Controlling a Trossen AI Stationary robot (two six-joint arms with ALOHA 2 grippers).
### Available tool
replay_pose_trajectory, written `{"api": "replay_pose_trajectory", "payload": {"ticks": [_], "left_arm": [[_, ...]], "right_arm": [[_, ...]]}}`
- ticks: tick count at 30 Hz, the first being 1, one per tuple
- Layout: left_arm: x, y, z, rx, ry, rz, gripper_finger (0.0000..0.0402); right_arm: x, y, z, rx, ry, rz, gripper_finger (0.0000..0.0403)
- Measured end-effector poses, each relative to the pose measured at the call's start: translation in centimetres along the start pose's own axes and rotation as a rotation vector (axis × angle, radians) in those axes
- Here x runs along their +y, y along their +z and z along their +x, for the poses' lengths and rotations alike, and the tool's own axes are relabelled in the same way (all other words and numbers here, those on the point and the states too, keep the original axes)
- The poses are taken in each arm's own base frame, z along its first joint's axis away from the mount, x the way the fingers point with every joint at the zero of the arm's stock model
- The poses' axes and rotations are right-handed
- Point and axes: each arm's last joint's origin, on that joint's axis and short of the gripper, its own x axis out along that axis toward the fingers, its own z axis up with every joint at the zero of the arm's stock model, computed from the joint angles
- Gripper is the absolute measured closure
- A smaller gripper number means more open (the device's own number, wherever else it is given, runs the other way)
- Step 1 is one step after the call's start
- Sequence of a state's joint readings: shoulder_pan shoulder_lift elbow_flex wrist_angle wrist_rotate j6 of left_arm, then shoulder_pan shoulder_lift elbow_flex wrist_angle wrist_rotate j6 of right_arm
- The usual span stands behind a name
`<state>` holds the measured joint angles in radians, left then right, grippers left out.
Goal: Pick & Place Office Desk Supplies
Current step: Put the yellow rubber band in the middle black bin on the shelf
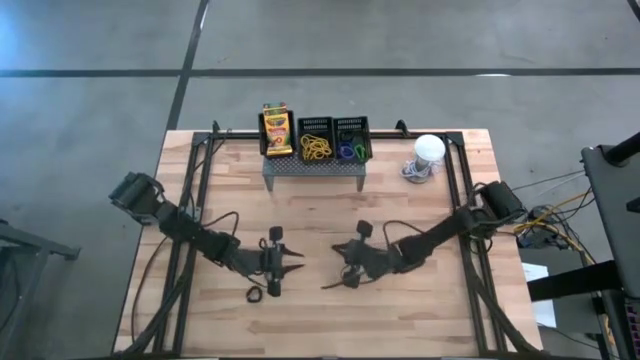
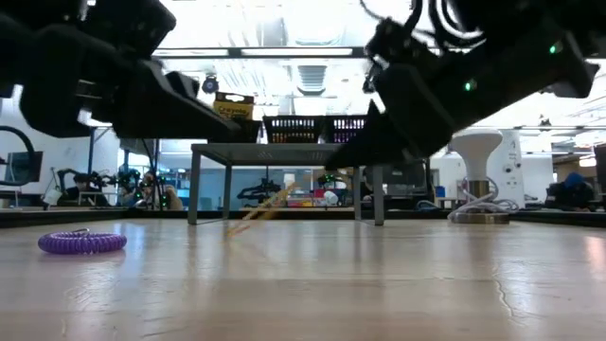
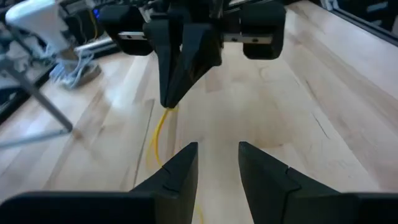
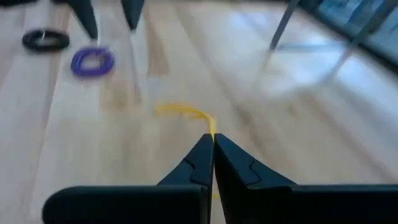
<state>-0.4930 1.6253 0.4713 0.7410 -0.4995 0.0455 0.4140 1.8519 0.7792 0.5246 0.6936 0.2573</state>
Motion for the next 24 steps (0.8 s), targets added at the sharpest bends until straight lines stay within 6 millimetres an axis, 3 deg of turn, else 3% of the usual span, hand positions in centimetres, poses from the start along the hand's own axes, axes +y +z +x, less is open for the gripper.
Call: {"api": "replay_pose_trajectory", "payload": {"ticks": [10, 18, 24], "left_arm": [[2.4, 2.3, 2.1, -0.092, -0.148, 0.043, 0.0273], [5.2, 3.4, 3.5, -0.143, -0.239, 0.005, 0.0206], [5.2, 3.6, 4.4, -0.143, -0.250, -0.006, 0.0173]], "right_arm": [[2.5, 1.9, -2.2, -0.214, 0.047, -0.064, 0.0395], [2.5, 2.0, -2.4, -0.219, 0.047, -0.065, 0.0395], [2.5, 2.1, -2.4, -0.221, 0.048, -0.064, 0.0395]]}}
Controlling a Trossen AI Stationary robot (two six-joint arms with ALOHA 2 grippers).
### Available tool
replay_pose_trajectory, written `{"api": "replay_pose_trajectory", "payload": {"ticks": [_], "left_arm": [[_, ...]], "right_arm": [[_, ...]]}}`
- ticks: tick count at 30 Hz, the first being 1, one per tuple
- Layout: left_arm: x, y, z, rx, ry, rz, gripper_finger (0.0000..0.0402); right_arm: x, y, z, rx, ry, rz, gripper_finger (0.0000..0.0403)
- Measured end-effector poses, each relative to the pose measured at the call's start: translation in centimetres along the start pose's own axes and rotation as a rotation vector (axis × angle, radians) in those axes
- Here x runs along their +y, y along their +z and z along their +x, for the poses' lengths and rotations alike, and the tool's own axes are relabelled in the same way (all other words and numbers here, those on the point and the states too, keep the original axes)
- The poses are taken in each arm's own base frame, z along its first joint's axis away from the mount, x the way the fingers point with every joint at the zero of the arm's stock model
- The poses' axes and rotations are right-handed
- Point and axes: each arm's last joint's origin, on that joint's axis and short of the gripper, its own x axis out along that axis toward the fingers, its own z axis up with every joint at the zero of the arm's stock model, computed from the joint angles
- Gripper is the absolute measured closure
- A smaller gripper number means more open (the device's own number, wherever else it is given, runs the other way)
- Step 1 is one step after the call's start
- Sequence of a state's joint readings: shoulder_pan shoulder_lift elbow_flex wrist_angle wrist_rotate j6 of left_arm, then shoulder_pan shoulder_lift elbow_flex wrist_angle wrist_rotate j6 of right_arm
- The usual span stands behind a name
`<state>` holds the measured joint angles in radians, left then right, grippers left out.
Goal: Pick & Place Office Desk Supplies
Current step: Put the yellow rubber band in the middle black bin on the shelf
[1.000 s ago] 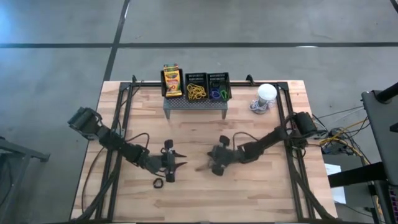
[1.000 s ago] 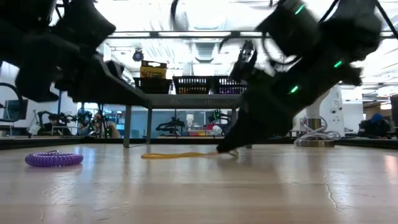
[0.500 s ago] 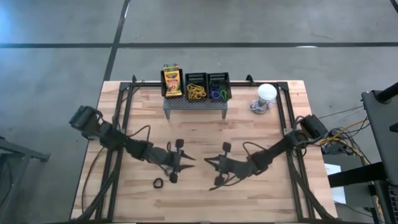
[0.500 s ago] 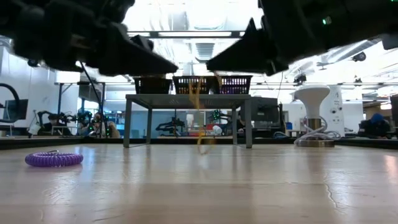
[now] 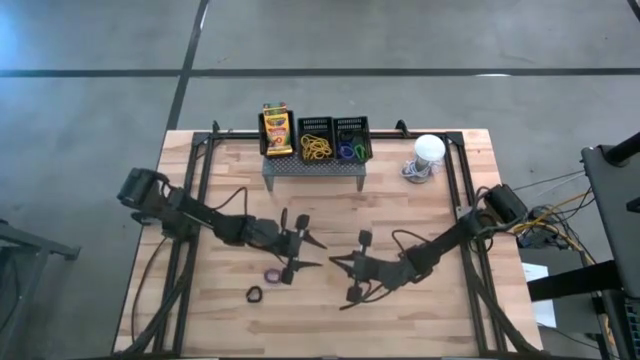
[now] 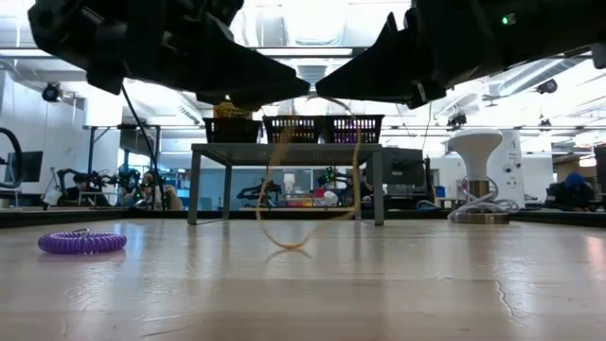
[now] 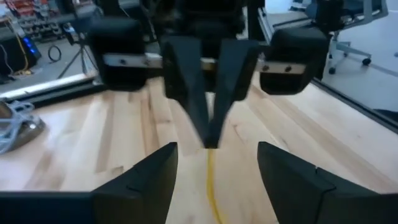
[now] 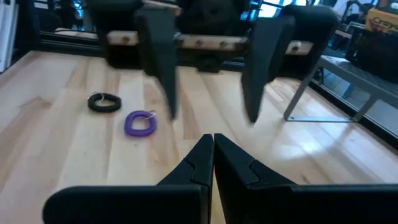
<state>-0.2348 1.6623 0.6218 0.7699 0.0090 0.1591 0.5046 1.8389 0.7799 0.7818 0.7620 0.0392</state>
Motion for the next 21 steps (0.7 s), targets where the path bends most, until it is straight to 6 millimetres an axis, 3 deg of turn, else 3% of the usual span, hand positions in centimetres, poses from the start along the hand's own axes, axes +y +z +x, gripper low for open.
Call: {"api": "replay_pose_trajectory", "payload": {"ticks": [10, 21], "left_arm": [[-0.1, -1.7, 4.1, 0.075, 0.009, -0.080, 0.0190], [0.2, -0.9, 3.6, 0.083, 0.058, -0.086, 0.0308]], "right_arm": [[-0.1, 0.5, -0.2, -0.009, 0.003, -0.006, 0.0395], [0.1, 0.2, -0.4, 0.018, 0.007, -0.010, 0.0395]]}}
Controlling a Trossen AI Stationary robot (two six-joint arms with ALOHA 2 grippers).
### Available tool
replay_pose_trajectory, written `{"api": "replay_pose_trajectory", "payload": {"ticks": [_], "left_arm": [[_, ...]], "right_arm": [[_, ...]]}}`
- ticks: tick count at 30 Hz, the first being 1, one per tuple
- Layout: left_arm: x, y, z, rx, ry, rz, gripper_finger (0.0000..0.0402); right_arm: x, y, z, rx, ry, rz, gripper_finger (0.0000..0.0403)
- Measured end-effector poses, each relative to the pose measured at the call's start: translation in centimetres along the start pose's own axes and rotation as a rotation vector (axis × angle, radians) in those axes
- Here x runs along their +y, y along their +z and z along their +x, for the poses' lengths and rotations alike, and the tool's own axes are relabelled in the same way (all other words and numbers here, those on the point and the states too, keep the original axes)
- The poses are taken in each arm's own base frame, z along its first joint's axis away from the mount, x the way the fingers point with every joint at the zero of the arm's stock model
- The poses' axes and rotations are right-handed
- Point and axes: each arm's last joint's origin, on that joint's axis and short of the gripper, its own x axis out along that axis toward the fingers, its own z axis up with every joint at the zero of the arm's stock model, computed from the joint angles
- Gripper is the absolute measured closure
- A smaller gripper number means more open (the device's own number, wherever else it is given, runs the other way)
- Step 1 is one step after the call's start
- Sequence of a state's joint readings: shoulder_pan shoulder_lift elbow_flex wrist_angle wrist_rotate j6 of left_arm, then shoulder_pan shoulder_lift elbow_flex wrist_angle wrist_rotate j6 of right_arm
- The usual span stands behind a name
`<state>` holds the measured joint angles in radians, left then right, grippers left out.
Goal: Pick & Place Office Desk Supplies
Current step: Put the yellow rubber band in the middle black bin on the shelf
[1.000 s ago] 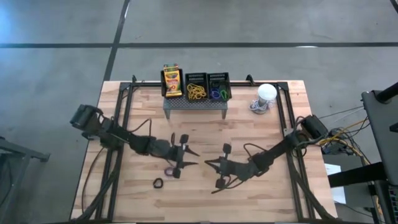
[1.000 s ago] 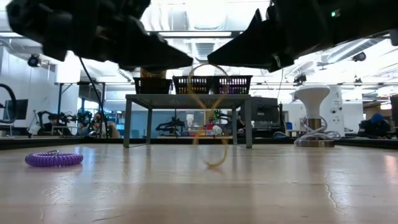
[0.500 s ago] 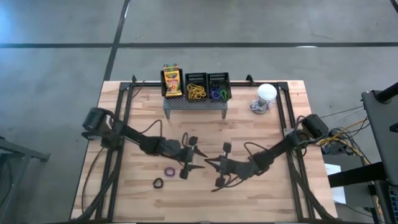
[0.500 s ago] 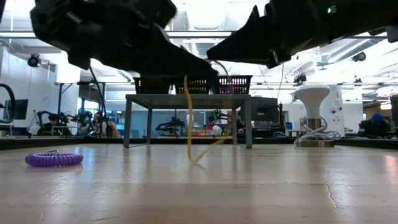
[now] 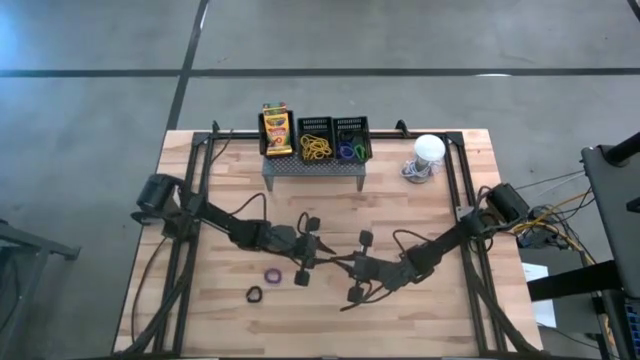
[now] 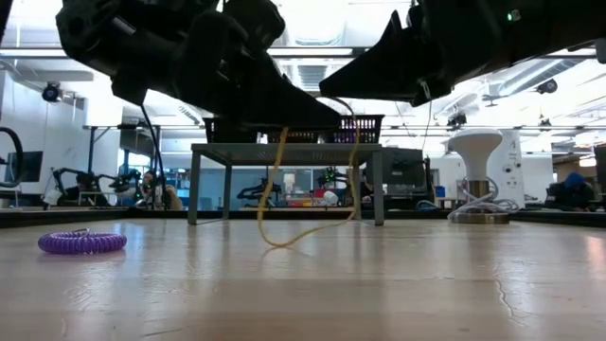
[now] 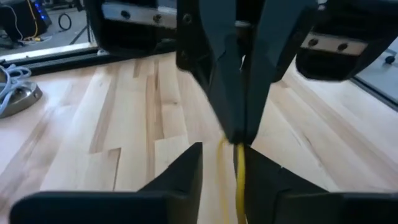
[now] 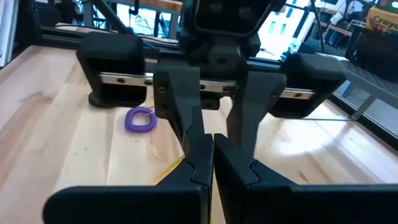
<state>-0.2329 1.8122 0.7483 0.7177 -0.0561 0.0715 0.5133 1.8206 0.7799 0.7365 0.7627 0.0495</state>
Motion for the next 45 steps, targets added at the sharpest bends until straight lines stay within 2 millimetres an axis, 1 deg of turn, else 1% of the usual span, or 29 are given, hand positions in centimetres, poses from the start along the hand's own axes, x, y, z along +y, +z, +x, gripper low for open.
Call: {"api": "replay_pose_trajectory", "payload": {"ticks": [7, 9, 12, 13, 16, 19, 22, 25, 29, 31, 34, 36, 38, 40, 42, 45], "left_arm": [[-0.1, -0.1, 0.0, 0.002, -0.003, 0.008, 0.0328], [-0.2, -0.1, 0.0, 0.006, -0.006, 0.009, 0.0344], [-0.3, -0.2, 0.0, 0.016, -0.009, 0.011, 0.0386], [-0.3, -0.3, 0.0, 0.027, -0.010, 0.011, 0.0393], [-0.5, -0.1, -0.3, 0.081, -0.014, 0.009, 0.0398], [-0.6, 1.3, -1.0, 0.159, 0.036, 0.018, 0.0399], [-0.6, 3.3, -2.2, 0.269, 0.162, 0.051, 0.0400], [0.1, 6.5, -3.6, 0.325, 0.309, 0.084, 0.0400], [2.4, 11.2, -5.5, 0.353, 0.494, 0.147, 0.0400], [4.0, 13.7, -6.3, 0.308, 0.564, 0.170, 0.0400], [7.0, 17.2, -7.6, 0.247, 0.644, 0.206, 0.0400], [9.5, 18.6, -8.4, 0.233, 0.707, 0.218, 0.0400], [11.9, 19.1, -9.2, 0.238, 0.768, 0.208, 0.0400], [14.5, 19.0, -9.9, 0.229, 0.807, 0.198, 0.0400], [16.9, 18.4, -10.5, 0.218, 0.829, 0.174, 0.0400], [20.0, 16.6, -11.2, 0.195, 0.825, 0.083, 0.0400]], "right_arm": [[0.0, 0.0, 0.0, 0.000, 0.000, 0.003, 0.0395], [0.0, 0.0, 0.0, 0.000, 0.000, 0.003, 0.0395], [0.0, 0.0, 0.0, 0.002, 0.000, 0.017, 0.0394], [0.0, -0.1, 0.0, 0.004, 0.000, 0.035, 0.0393], [-0.1, -0.3, -0.1, 0.032, 0.001, 0.051, 0.0378], [-0.2, -0.4, -0.6, 0.085, -0.001, 0.083, 0.0348], [-0.7, -0.6, -1.1, 0.156, -0.017, 0.111, 0.0312], [-1.0, -1.3, -1.4, 0.238, -0.044, 0.116, 0.0285], [-1.2, -2.5, -1.5, 0.305, -0.076, 0.143, 0.0265], [-1.1, -2.8, -1.4, 0.316, -0.080, 0.148, 0.0262], [-0.9, -3.2, -1.4, 0.321, -0.079, 0.139, 0.0263], [-0.9, -3.3, -1.4, 0.324, -0.078, 0.136, 0.0267], [-0.8, -3.2, -1.5, 0.321, -0.074, 0.137, 0.0271], [-0.6, -3.3, -1.7, 0.321, -0.066, 0.132, 0.0275], [-0.4, -3.3, -1.8, 0.320, -0.060, 0.130, 0.0279], [-0.2, -3.3, -2.0, 0.320, -0.053, 0.126, 0.0283]]}}
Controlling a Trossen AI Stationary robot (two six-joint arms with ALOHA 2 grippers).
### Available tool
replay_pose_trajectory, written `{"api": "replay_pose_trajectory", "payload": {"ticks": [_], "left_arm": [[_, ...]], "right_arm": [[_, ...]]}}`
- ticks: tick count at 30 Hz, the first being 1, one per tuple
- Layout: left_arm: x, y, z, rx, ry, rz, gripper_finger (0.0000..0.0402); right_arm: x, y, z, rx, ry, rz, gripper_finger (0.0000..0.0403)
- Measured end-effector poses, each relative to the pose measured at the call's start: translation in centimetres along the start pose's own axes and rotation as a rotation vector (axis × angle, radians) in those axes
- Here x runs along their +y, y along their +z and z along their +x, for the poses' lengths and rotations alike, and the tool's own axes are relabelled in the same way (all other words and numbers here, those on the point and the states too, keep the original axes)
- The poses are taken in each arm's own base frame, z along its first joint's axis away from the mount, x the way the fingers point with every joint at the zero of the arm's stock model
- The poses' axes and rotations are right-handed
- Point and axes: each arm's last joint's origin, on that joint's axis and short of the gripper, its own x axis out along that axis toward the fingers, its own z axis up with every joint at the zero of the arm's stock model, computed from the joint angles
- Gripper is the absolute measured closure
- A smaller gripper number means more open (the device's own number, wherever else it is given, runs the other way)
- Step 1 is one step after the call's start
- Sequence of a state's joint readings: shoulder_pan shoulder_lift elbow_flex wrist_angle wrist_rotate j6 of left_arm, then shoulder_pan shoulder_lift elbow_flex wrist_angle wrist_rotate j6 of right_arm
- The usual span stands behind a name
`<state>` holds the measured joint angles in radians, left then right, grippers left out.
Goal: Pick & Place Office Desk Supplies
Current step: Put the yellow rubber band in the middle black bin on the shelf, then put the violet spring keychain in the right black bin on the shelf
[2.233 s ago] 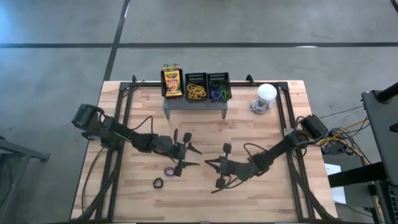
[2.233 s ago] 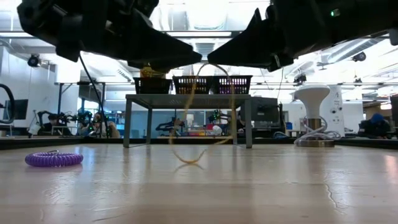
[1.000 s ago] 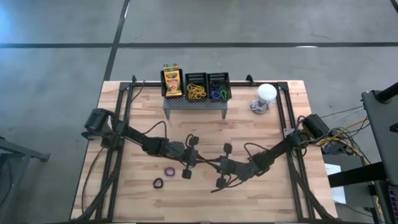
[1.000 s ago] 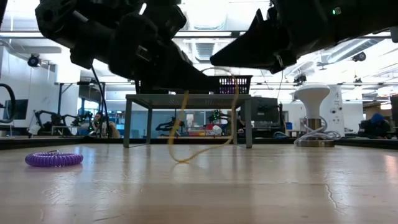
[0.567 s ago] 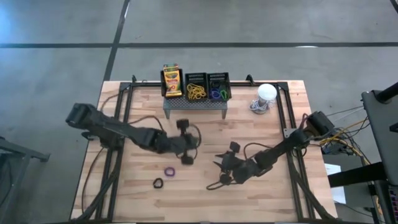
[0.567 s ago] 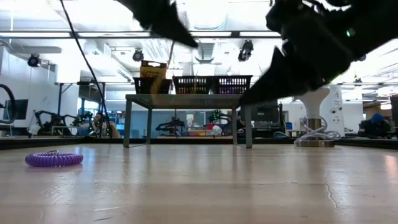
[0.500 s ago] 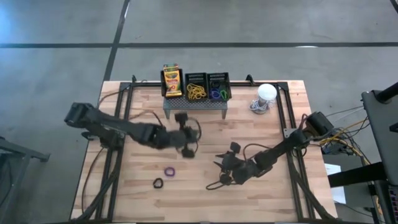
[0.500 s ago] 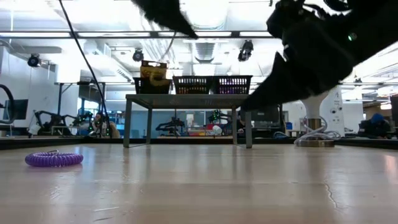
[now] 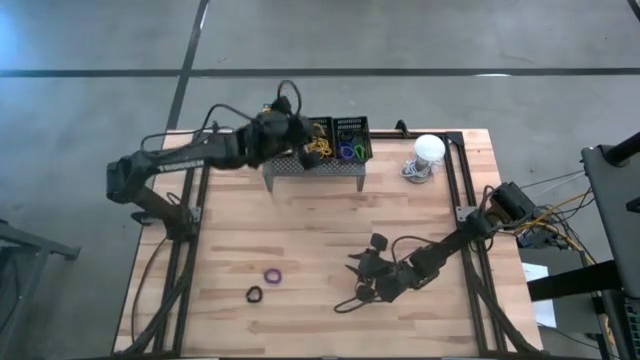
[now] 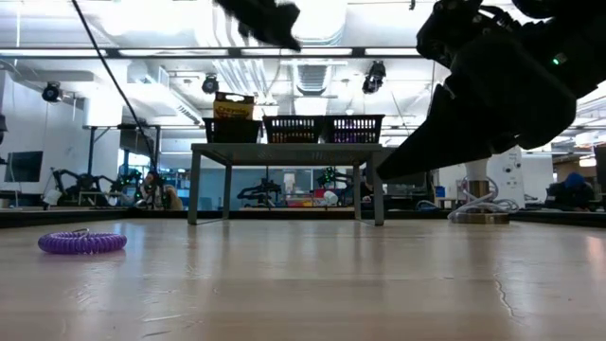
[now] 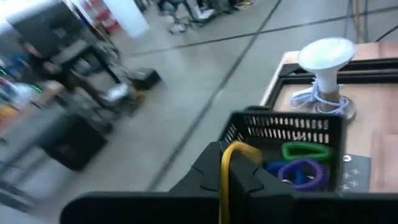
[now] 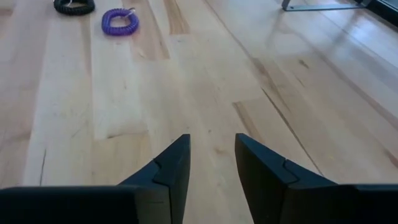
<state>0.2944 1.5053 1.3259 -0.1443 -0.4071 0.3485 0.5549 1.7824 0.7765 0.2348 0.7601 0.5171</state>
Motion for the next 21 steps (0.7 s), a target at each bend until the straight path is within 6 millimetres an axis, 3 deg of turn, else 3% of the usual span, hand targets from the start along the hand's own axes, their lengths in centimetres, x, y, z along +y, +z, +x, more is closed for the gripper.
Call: {"api": "replay_pose_trajectory", "payload": {"ticks": [4, 9, 16, 21], "left_arm": [[1.6, -2.9, 2.4, 0.002, -0.121, -0.118, 0.0400], [2.0, -5.3, 4.1, 0.042, -0.153, -0.149, 0.0376], [1.8, -5.6, 4.3, 0.068, -0.163, -0.153, 0.0317], [2.1, -5.2, 3.7, 0.177, -0.192, -0.154, 0.0281]], "right_arm": [[0.1, 0.0, 0.0, -0.001, 0.002, -0.004, 0.0289], [0.1, 0.0, 0.0, -0.001, 0.002, -0.004, 0.0294], [0.0, 0.0, 0.0, -0.003, 0.002, -0.003, 0.0290], [0.1, 0.0, -0.1, -0.002, 0.002, -0.004, 0.0292]]}}
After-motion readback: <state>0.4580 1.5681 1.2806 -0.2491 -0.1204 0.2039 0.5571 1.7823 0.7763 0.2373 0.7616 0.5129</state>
